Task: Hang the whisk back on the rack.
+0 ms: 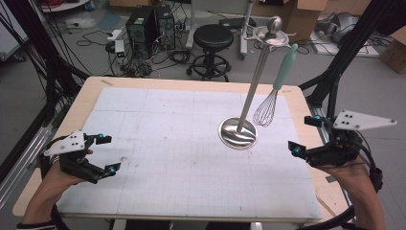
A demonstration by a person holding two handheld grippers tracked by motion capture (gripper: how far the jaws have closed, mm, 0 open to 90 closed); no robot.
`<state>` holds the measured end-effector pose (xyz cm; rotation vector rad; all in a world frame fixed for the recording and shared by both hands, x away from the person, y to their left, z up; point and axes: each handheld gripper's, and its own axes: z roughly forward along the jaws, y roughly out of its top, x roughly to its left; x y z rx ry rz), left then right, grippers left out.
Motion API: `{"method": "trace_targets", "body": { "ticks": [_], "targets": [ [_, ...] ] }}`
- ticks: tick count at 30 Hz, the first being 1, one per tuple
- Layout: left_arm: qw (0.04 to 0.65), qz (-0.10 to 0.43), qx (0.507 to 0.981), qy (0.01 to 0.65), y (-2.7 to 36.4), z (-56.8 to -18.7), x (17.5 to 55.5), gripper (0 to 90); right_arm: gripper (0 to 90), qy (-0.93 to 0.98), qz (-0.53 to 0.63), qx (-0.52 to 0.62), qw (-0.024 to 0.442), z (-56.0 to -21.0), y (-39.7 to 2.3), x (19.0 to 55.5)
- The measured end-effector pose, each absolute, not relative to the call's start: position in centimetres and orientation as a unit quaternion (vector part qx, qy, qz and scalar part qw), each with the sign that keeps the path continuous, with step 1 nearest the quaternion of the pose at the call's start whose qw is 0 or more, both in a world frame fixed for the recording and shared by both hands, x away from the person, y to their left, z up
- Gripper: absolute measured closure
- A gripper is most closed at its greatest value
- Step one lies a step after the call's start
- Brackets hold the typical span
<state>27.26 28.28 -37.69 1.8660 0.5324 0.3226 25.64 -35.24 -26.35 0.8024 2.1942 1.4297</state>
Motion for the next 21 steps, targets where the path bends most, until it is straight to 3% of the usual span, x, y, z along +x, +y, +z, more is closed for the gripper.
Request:
{"method": "trace_targets", "body": {
  "ticks": [21],
  "targets": [
    [0.561, 0.137, 0.781, 0.238, 29.1, -38.1, 26.4, 1.7, 0.4, 0.754, 0.547, 0.291, 0.219, -35.3, -32.9, 24.9]
  ]
}}
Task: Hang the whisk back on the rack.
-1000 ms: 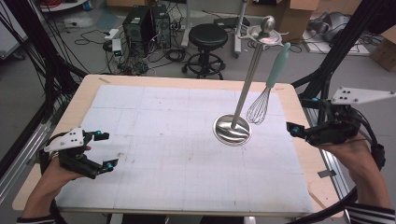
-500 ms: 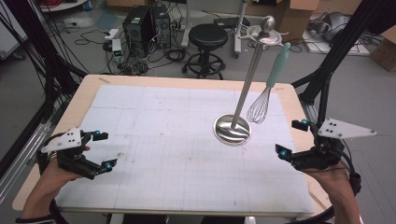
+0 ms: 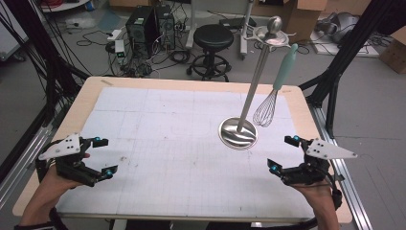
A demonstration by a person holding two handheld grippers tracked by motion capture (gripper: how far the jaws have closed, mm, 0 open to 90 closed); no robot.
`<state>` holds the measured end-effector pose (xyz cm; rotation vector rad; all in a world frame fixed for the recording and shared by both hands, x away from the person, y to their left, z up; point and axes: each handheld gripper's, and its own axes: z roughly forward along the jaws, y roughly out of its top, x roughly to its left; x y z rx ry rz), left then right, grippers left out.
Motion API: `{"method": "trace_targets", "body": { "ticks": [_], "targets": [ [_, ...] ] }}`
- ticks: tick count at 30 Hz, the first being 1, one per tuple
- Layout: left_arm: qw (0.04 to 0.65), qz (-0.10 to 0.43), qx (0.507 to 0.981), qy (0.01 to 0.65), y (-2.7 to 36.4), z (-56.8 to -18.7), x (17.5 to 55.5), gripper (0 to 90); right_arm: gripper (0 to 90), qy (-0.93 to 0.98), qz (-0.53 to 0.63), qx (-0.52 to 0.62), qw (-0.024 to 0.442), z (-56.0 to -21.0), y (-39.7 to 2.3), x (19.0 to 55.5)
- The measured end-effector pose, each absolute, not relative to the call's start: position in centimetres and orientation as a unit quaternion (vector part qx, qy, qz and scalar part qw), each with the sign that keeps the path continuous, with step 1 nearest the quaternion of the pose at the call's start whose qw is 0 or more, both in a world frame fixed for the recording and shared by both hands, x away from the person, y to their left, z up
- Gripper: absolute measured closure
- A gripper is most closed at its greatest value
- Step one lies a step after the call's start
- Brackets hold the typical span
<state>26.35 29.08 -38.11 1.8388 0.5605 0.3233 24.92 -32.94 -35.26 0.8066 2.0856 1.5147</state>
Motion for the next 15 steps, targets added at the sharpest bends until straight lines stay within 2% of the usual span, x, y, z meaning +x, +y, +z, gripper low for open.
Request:
{"method": "trace_targets", "body": {
  "ticks": [15],
  "targets": [
    [0.565, 0.144, 0.778, 0.233, 28.9, -37.8, 25.8, 1.7, 0.5, 0.76, 0.545, 0.287, 0.206, -36.8, -32.0, 25.1]
  ]
}}
